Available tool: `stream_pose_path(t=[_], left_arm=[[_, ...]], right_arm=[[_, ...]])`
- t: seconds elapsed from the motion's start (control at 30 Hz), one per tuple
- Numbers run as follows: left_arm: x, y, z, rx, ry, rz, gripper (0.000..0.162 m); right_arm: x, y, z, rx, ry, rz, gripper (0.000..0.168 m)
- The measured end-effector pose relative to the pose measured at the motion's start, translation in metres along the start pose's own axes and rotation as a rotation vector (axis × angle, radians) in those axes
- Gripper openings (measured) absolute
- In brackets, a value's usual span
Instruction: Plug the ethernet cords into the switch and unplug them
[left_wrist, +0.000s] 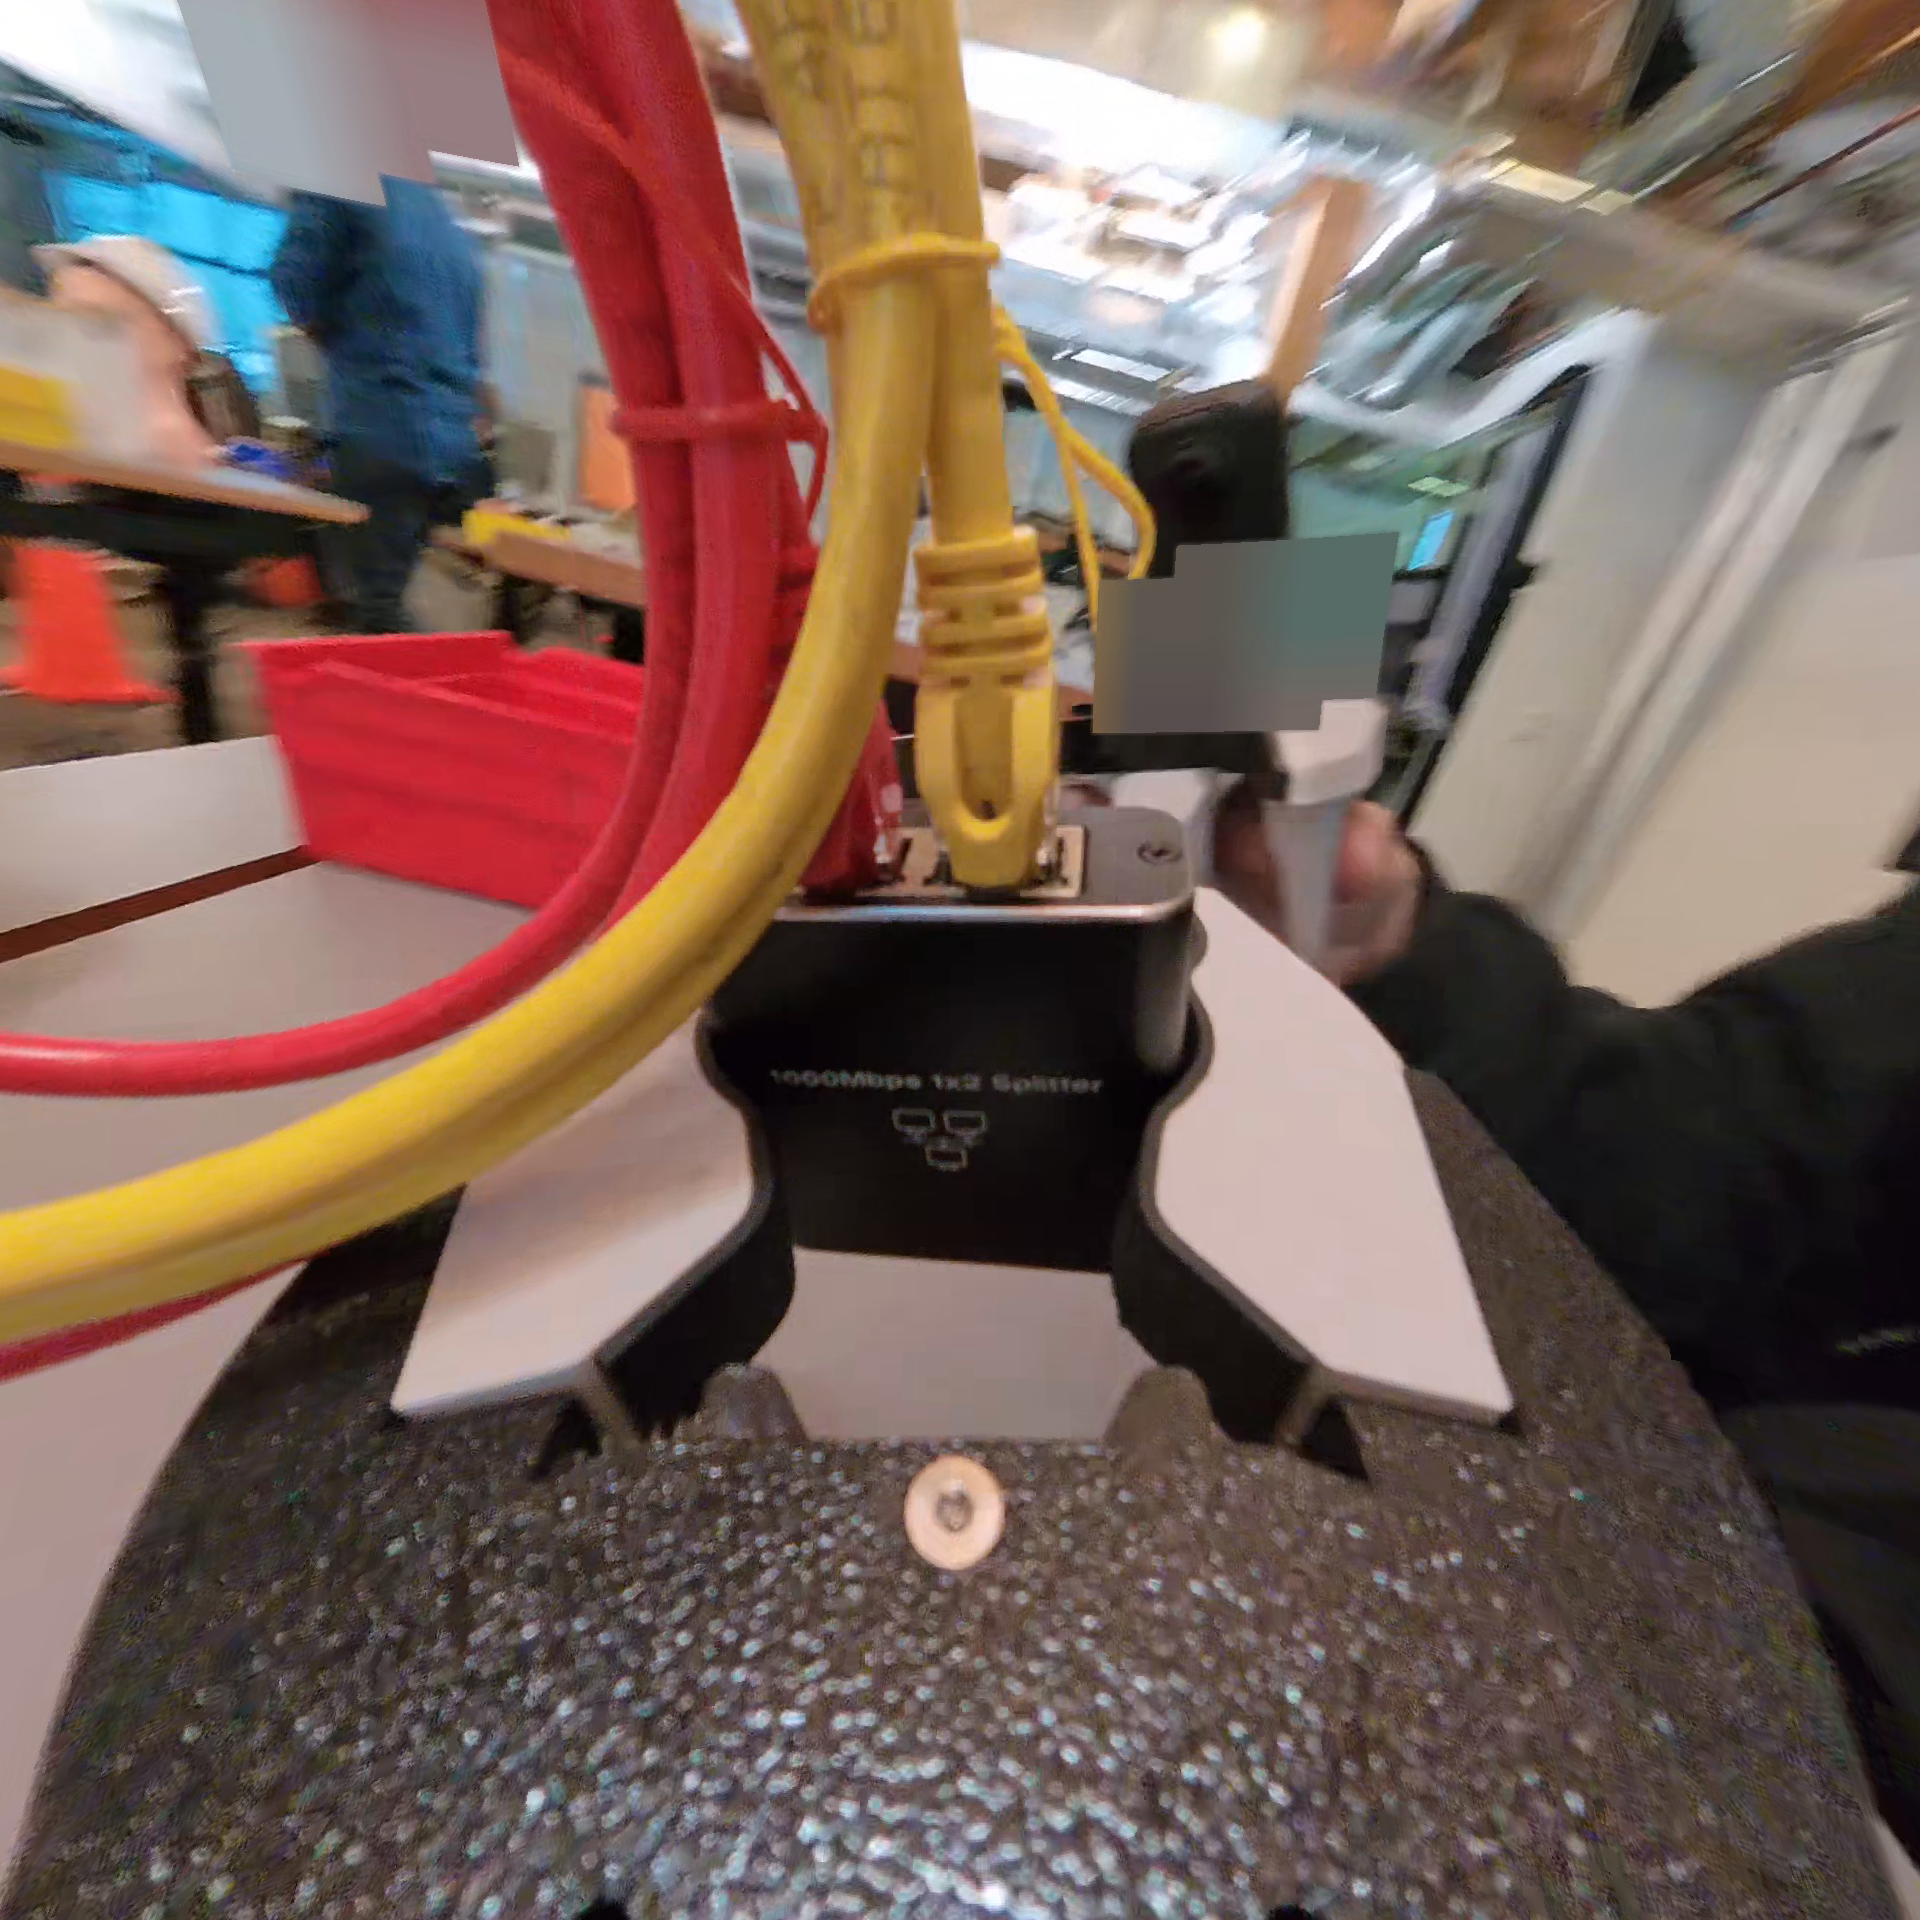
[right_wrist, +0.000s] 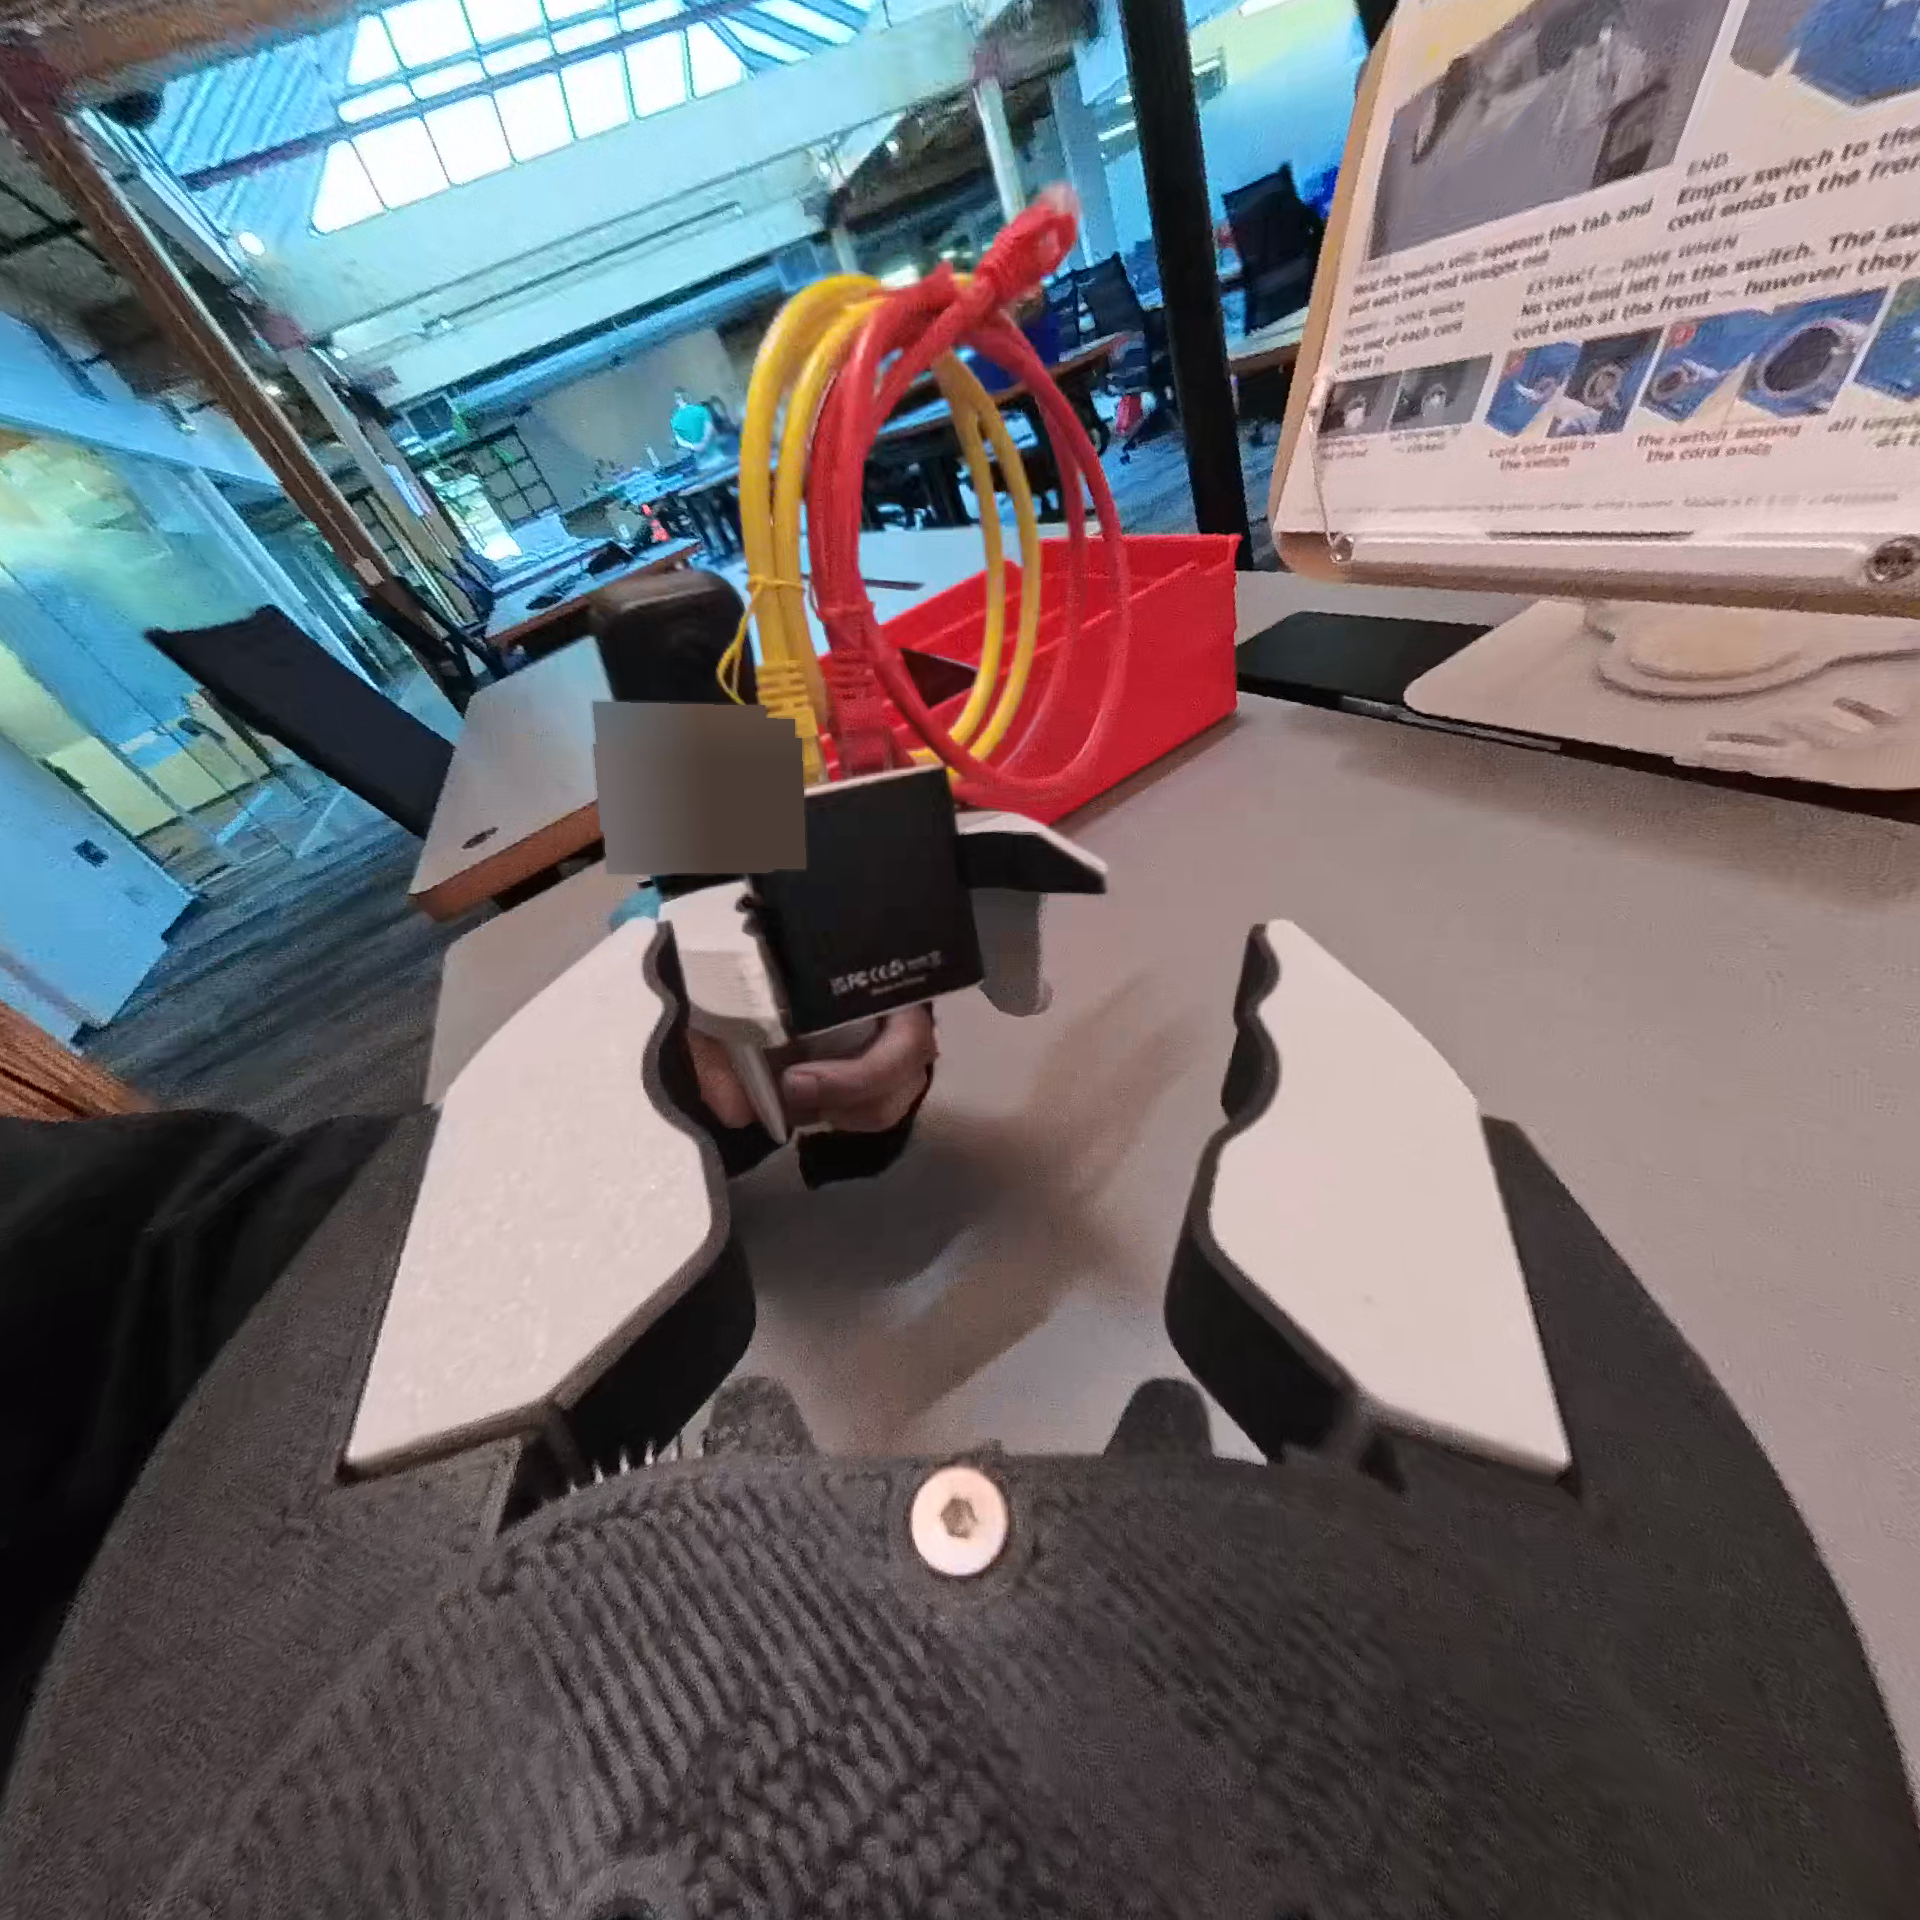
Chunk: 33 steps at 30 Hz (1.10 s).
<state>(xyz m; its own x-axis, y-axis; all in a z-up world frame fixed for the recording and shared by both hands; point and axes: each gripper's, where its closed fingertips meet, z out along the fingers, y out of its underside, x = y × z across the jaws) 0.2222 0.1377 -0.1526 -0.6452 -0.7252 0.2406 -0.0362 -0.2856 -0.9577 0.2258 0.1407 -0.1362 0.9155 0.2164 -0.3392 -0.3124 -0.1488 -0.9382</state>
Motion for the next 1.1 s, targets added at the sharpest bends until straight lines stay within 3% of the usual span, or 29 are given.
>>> stream_pose_path(t=[0.07,0.17,0.3,0.4,0.5,0.67,0.8,0.97,1.1], left_arm=[[0.010,-0.004,-0.002,0.036,0.079,-0.009,0.079],[0.007,0.001,0.000,0.014,0.043,0.032,0.078],[-0.004,0.019,0.008,-0.114,-0.073,0.103,0.078],[-0.012,0.035,0.013,-0.237,-0.170,0.213,0.078],[-0.002,0.053,0.018,-0.357,-0.124,0.278,0.078],[0.026,0.076,0.022,-0.483,0.055,0.272,0.079],[0.030,0.087,0.021,-0.529,0.096,0.283,0.077],[-0.007,0.077,0.019,-0.507,-0.140,0.330,0.077],[-0.036,0.064,0.012,-0.448,-0.344,0.334,0.076]], right_arm=[[-0.004,-0.006,-0.004,0.017,-0.016,-0.020,0.098],[-0.006,-0.020,-0.010,0.079,0.027,-0.050,0.081],[0.001,-0.030,-0.017,0.114,0.142,-0.098,0.075],[0.003,-0.024,-0.016,0.050,0.172,-0.174,0.076],[0.025,-0.015,-0.027,-0.030,0.260,-0.243,0.069],[0.011,0.014,-0.036,-0.198,0.023,-0.245,0.060],[-0.007,0.022,-0.033,-0.188,-0.090,-0.331,0.050],[0.009,0.023,-0.028,-0.222,0.023,-0.228,0.052],[0.003,0.021,-0.018,-0.178,0.001,-0.163,0.055]])
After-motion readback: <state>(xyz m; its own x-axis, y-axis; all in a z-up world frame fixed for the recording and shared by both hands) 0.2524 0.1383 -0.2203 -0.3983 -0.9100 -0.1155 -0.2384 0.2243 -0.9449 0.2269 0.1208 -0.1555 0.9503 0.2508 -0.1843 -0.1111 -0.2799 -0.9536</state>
